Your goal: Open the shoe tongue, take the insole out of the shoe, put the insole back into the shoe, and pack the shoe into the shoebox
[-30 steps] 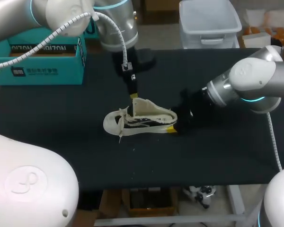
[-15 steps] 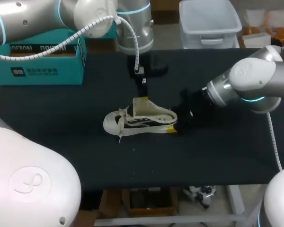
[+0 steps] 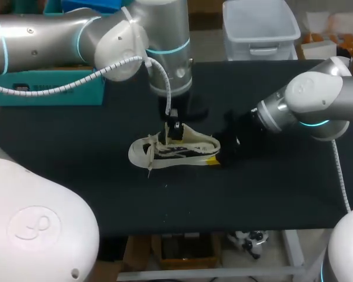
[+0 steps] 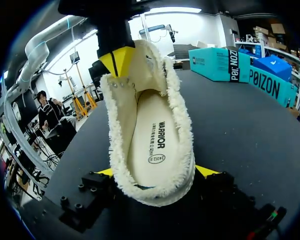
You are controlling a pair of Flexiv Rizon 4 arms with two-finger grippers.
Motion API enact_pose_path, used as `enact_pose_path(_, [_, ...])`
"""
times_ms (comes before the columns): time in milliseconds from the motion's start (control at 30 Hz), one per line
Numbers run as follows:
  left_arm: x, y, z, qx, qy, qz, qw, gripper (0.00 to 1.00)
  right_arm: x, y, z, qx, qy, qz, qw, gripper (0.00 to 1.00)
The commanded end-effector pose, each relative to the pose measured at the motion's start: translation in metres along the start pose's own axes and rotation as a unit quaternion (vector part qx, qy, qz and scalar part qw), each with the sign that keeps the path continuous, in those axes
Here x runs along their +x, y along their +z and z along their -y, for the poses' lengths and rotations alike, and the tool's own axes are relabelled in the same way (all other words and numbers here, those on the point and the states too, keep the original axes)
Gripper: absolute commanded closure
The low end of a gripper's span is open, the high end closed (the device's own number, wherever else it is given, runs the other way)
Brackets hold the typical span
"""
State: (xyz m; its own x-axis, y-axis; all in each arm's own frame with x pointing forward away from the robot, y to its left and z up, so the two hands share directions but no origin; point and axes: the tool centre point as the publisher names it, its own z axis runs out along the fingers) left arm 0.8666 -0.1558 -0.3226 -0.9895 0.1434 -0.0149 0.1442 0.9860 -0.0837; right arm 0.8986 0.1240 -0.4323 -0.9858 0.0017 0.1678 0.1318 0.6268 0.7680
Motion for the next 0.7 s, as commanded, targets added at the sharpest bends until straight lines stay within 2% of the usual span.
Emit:
enact_pose_path(33, [-0.002,0.012,-0.003,0.001,-0.002,0.011,1.000,1.00,-0.002,0.010,0.008,-0.002,0.000,0.000,1.000,1.00])
enact_pose_path(567, [-0.019,0.052,-0.003,-0.010,-0.014,0.017,1.000,1.00,-0.002,0.010,0.008,-0.002,0.000,0.000,1.000,1.00])
enact_pose_path(700, [-0.024,0.056,-0.003,-0.007,-0.020,-0.002,1.000,1.00,-0.002,0.010,0.008,-0.002,0.000,0.000,1.000,1.00])
